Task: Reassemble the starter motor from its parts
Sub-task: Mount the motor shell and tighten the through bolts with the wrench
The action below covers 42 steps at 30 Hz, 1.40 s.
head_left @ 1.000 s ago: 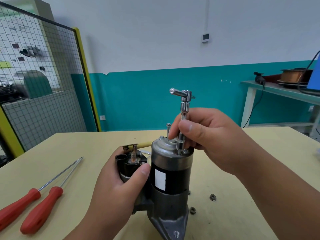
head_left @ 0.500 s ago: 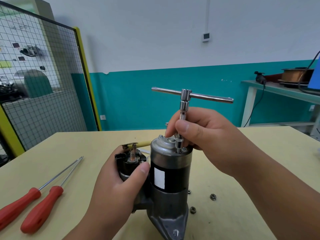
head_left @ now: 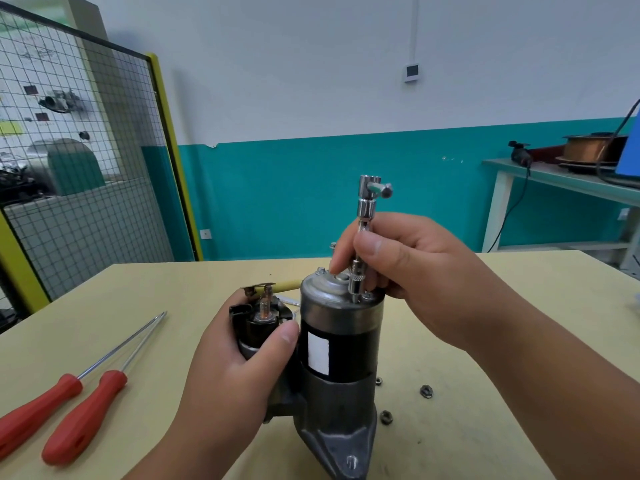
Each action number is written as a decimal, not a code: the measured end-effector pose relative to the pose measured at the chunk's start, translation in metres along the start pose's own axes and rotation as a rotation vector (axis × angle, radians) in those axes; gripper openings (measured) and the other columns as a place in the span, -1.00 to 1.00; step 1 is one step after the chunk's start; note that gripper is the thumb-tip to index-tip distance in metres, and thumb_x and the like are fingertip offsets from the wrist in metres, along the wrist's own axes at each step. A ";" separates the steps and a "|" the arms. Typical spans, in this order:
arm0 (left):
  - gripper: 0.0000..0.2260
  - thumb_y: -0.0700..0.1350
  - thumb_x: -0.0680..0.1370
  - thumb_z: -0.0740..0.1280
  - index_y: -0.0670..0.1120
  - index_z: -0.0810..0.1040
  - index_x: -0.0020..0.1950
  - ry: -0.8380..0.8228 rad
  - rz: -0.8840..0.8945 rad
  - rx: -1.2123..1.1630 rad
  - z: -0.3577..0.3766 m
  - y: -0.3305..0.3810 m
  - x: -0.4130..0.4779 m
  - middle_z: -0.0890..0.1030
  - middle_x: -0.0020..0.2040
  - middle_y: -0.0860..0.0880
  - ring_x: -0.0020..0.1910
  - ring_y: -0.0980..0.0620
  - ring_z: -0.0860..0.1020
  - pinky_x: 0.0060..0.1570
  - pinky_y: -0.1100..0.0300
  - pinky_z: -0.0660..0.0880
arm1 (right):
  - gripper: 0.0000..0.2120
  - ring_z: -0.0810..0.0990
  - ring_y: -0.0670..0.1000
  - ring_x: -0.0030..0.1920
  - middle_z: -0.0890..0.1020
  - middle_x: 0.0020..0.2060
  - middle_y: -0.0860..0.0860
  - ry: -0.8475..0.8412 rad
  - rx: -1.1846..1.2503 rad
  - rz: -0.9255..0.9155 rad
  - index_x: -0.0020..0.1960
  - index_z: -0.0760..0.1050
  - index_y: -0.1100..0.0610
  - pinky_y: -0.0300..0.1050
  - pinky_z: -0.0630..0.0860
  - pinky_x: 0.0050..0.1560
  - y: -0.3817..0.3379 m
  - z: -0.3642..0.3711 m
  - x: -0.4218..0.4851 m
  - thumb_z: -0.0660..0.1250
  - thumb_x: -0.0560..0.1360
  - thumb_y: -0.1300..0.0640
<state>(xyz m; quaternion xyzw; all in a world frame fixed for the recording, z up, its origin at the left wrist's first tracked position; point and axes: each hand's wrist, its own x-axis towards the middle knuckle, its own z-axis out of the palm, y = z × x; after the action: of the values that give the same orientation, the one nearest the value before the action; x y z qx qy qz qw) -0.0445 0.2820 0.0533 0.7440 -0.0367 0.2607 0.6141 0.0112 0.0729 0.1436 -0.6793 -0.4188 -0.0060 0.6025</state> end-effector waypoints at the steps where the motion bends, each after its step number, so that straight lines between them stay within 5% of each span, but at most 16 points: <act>1: -0.63 0.29 0.32 0.38 0.26 0.66 0.08 0.001 0.006 0.001 0.000 0.000 0.000 0.75 -0.05 0.11 -0.05 0.10 0.70 -0.03 -0.11 0.60 | -0.74 0.50 -0.23 -0.26 0.56 -0.31 -0.21 -0.002 0.020 0.010 -0.12 0.69 -0.11 -0.40 0.44 -0.21 0.000 0.000 0.000 0.26 0.55 -0.15; 7: -0.66 0.28 0.34 0.40 0.23 0.68 0.06 -0.007 0.008 -0.027 0.000 -0.001 -0.002 0.73 -0.11 0.09 -0.12 -0.01 0.70 -0.23 -0.08 0.55 | -0.76 0.51 -0.23 -0.28 0.60 -0.30 -0.20 0.013 -0.029 0.005 -0.14 0.66 -0.02 -0.39 0.45 -0.23 0.001 0.000 0.000 0.30 0.60 -0.06; 13: -0.66 0.29 0.33 0.38 0.30 0.67 0.08 -0.002 0.013 0.012 0.001 0.001 -0.002 0.76 -0.03 0.13 -0.03 0.15 0.71 -0.03 -0.04 0.59 | -0.75 0.51 -0.23 -0.26 0.57 -0.31 -0.21 0.013 -0.018 0.005 -0.13 0.68 -0.10 -0.37 0.46 -0.22 0.002 0.000 0.000 0.28 0.57 -0.15; 17: -0.63 0.31 0.30 0.39 0.28 0.67 0.06 -0.007 -0.029 0.011 0.000 0.000 0.001 0.76 -0.02 0.10 0.01 0.09 0.71 0.12 -0.21 0.64 | -0.69 0.49 -0.21 -0.25 0.53 -0.32 -0.15 -0.002 0.057 0.031 -0.07 0.71 -0.08 -0.38 0.42 -0.23 0.003 -0.001 0.000 0.22 0.57 -0.16; 24: -0.63 0.28 0.32 0.39 0.24 0.68 0.08 0.004 -0.016 0.003 0.001 0.000 0.000 0.76 -0.04 0.07 -0.03 0.05 0.72 0.03 -0.20 0.64 | -0.76 0.51 -0.22 -0.28 0.62 -0.30 -0.22 0.032 0.019 0.017 -0.12 0.60 0.13 -0.37 0.48 -0.22 0.004 -0.001 0.000 0.30 0.60 0.00; 29: -0.61 0.27 0.32 0.40 0.20 0.69 0.09 0.000 -0.017 -0.003 0.000 0.001 0.000 0.76 -0.04 0.04 -0.01 0.00 0.72 0.09 -0.26 0.64 | -0.76 0.50 -0.20 -0.27 0.53 -0.32 -0.17 0.024 0.080 0.027 -0.11 0.70 -0.10 -0.38 0.45 -0.22 0.003 0.001 0.000 0.29 0.60 -0.10; 39: -0.65 0.27 0.32 0.40 0.25 0.69 0.07 -0.010 -0.025 -0.007 0.000 -0.001 0.000 0.76 -0.03 0.06 -0.02 0.06 0.73 0.09 -0.24 0.65 | -0.78 0.48 -0.22 -0.30 0.57 -0.35 -0.21 0.034 0.086 0.013 -0.14 0.66 0.04 -0.40 0.44 -0.24 0.002 0.002 0.000 0.32 0.60 -0.02; 42: -0.61 0.27 0.32 0.41 0.22 0.68 0.11 -0.011 -0.035 -0.026 0.000 -0.001 0.001 0.76 -0.02 0.04 0.01 -0.03 0.73 0.10 -0.33 0.65 | -0.77 0.49 -0.22 -0.27 0.54 -0.33 -0.20 0.021 0.073 0.011 -0.12 0.69 -0.08 -0.41 0.43 -0.23 0.002 0.002 -0.001 0.31 0.57 -0.12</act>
<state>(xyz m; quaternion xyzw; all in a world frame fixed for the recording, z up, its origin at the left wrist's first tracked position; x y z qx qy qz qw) -0.0435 0.2829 0.0523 0.7379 -0.0302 0.2454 0.6280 0.0109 0.0746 0.1407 -0.6590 -0.4085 0.0055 0.6315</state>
